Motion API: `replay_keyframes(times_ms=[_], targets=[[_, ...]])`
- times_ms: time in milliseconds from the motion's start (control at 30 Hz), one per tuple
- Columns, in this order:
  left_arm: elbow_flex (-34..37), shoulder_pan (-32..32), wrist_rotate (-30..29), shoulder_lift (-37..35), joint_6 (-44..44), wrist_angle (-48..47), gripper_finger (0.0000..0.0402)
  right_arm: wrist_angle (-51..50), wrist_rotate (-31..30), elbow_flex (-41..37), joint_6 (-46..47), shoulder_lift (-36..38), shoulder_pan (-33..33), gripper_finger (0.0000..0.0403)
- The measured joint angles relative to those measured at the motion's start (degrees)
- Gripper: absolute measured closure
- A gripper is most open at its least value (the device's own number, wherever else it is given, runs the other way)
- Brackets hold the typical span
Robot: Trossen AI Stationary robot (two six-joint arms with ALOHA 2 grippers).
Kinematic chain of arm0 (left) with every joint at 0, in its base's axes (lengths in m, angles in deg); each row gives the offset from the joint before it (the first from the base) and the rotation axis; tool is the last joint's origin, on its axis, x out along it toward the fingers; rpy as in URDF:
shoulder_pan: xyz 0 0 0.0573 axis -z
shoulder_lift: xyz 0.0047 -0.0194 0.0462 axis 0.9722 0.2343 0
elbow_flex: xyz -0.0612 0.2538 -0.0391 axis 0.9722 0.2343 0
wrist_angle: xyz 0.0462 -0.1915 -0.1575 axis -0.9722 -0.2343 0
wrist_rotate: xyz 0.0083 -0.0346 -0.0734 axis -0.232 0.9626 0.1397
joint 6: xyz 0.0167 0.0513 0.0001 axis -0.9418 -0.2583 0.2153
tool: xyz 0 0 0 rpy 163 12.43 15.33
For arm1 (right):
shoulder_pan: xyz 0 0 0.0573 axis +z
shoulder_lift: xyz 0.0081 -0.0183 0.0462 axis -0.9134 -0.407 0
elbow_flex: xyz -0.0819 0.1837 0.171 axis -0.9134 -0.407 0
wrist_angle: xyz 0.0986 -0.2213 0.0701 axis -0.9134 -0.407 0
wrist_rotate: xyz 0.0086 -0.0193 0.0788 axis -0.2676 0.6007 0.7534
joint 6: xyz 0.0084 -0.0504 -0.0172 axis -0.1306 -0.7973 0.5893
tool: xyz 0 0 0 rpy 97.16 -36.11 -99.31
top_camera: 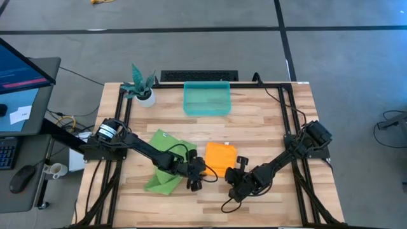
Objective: Roll microfiber towels into tight, uniform cylinder then place into a basket
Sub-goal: Roll the orange microfiber cloth
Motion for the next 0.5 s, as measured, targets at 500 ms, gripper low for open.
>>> replay_keyframes(times_ms=[500], targets=[[0.02,-1.42,-3.33,-0.13,3.05,-5.31,0.0225,-2.06,0.50,-0.04,0.00,0.02,0.38,0.0393]])
